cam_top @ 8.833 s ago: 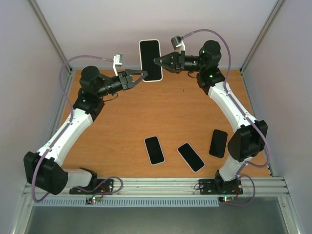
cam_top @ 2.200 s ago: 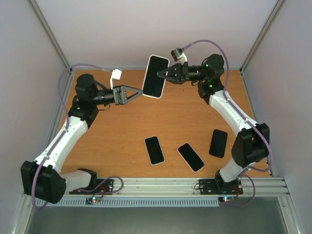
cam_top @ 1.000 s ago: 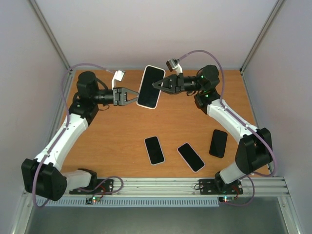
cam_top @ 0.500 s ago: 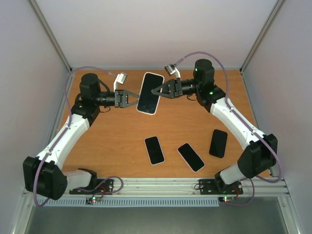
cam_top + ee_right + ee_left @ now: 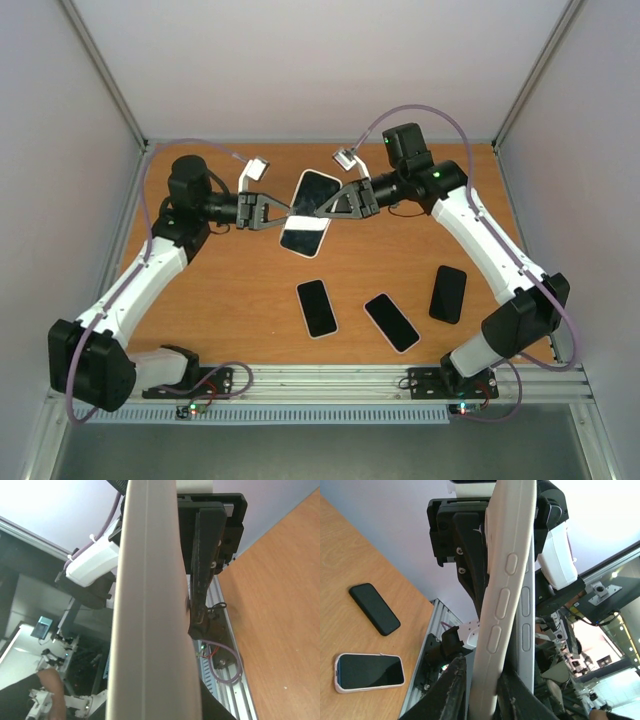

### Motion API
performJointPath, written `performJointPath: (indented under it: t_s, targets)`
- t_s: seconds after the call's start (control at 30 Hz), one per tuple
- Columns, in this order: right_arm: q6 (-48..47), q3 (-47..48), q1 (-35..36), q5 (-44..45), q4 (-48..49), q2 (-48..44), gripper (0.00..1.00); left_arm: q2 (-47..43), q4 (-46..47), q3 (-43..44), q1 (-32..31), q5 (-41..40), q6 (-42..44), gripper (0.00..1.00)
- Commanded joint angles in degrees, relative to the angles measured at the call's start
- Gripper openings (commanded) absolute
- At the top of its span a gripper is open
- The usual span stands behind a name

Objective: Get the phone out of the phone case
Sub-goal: Remove the phone case from the phone.

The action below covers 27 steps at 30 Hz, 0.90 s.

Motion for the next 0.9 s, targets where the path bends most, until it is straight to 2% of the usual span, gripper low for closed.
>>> performJointPath:
  t_s: [0.0,0.17,0.33,0.37,0.47,0.5,0.87]
  targets:
    - [-4.17,1.14,5.99,-9.0,-9.12,1.75,0.01,0.77,11.72,-0.41,0.33,-10.57,-7.91,0.13]
    - [-2.92,4.76,3.04,-9.33,-9.21,3.96,0.01,0.48,14.59,-3.57,0.94,-12.19,-12.23,0.01]
    - [-1.9,9.77,-0.24,-9.89,-10.73,7.02,0.01,-0.08,14.13,-4.36,1.13,-13.13,-13.48,0.0]
    - [-2.06,10.86,-0.55,-9.69,-11.32,7.44,0.03,-0.12,13.71,-4.42,1.27,-13.44,-13.92,0.0]
    - [-1.77,13.2,-1.9,-7.76,-11.88,8.69,0.24,-0.21,12.56,-4.49,2.41,-15.55,-15.03,0.0]
    - [-0.92,13.64,-2.43,-6.7,-11.52,8.96,0.27,-0.3,12.53,-4.58,3.09,-16.56,-15.69,0.0]
    - [20.56,8.05,-3.38,2.95,8.29,8.48,0.33,-1.37,8.98,-3.29,3.99,-21.12,-12.85,0.0]
